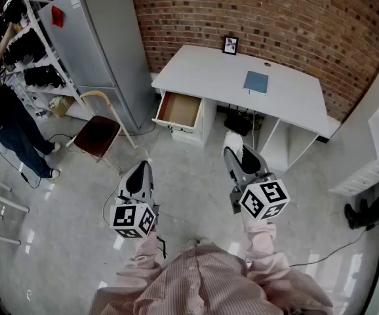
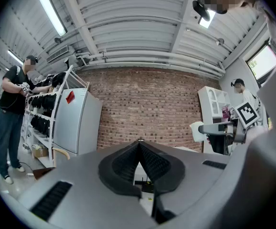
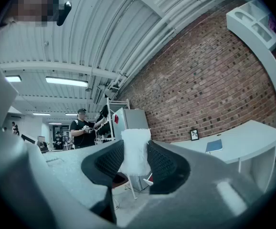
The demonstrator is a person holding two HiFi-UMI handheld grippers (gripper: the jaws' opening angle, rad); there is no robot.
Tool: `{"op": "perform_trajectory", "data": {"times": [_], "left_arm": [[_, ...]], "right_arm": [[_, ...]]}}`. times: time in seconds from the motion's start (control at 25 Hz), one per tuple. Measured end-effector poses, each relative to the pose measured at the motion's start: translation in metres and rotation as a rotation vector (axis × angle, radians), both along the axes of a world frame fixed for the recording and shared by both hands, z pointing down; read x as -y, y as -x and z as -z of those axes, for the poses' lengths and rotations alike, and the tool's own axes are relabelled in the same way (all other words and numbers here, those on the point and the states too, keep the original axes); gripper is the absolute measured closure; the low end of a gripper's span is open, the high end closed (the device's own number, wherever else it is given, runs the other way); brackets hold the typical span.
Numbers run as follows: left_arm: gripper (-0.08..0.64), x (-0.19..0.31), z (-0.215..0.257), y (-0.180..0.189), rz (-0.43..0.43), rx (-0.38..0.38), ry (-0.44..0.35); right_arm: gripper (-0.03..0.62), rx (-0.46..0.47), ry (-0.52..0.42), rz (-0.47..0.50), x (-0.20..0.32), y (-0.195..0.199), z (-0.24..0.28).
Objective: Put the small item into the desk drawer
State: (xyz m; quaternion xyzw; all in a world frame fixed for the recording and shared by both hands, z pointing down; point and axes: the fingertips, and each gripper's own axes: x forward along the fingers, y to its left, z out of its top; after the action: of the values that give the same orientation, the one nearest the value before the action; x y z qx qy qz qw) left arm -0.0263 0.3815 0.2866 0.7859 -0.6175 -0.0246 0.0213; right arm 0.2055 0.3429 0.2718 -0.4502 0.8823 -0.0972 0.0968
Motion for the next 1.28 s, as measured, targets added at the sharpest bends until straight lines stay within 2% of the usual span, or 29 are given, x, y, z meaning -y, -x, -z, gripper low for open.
{"op": "perform_trajectory", "data": {"times": [0.76,1.04,1.28], "left_arm": [[0.56,-0.002,-0.02,-0.014,0.032,-0.019,0.033],[0.56,0.02,-0.025,-0.018,0.018,-0.007,0.049],[0.56,0.066,-0.03,0.002,0.019,-0.016,0.05]], "right_arm": [[0.434,0.023,0.022,0.038,0.006,-0.009,-0.018],[0.434,0.025,0.042,0.037,0.031,-0.012,-0.024],[0.434,0.025,0.057,0.042,0.076,0.008,-0.032]]}}
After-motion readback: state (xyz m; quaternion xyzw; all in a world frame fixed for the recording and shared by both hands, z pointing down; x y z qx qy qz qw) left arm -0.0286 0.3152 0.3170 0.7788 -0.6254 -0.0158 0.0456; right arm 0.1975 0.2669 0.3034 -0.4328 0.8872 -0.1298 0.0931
